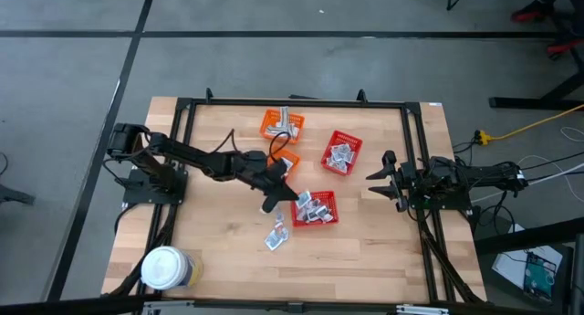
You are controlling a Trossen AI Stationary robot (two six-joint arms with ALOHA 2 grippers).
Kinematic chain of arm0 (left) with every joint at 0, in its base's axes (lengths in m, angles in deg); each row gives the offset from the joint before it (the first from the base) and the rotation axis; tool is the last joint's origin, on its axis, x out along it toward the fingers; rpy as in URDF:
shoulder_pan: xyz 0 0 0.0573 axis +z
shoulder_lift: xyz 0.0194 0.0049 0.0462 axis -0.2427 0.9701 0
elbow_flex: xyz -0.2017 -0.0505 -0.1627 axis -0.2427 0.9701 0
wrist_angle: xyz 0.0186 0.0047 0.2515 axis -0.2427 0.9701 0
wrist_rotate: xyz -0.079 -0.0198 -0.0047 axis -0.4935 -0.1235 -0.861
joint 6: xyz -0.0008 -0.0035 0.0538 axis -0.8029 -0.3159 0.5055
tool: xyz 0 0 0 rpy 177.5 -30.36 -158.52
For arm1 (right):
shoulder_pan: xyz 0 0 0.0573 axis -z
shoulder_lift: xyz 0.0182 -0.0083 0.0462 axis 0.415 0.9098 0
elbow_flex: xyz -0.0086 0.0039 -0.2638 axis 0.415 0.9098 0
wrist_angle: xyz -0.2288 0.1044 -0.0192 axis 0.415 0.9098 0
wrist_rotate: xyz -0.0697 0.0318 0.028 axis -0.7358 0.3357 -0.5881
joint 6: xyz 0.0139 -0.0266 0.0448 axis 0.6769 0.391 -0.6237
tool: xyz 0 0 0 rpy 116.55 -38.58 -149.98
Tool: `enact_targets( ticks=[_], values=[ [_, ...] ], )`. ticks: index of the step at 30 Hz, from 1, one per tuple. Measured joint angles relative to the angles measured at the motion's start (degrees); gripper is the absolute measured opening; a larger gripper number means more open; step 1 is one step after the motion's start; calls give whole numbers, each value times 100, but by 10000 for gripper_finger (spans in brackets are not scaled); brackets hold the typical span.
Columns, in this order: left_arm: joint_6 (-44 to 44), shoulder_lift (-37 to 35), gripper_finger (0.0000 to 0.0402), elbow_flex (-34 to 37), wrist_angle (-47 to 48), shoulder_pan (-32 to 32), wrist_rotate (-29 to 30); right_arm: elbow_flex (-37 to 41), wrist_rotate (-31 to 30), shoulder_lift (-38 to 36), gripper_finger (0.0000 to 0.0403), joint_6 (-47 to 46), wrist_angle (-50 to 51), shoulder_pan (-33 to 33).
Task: Pick & Place First Aid Supplies
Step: Put the gray towelette pack into the bottom red bin
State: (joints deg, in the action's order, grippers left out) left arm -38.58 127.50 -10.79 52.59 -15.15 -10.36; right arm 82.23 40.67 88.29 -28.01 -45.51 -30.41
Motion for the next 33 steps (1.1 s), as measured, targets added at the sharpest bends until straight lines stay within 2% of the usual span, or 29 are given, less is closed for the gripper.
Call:
enact_targets(
  ticks=[9,14,20,33],
  values=[
    [1119,0,3,-814,2136,-181,1258,1,0,1,163,0,0,-1],
    [1465,0,3,-1199,2869,-236,1870,0,1,2,163,1,0,-2],
    [1561,0,3,-1343,2955,-334,2450,1,1,1,163,1,0,-2],
    [1579,6,3,-1421,2948,-492,3143,2,0,2,163,0,0,-1]
  ],
)
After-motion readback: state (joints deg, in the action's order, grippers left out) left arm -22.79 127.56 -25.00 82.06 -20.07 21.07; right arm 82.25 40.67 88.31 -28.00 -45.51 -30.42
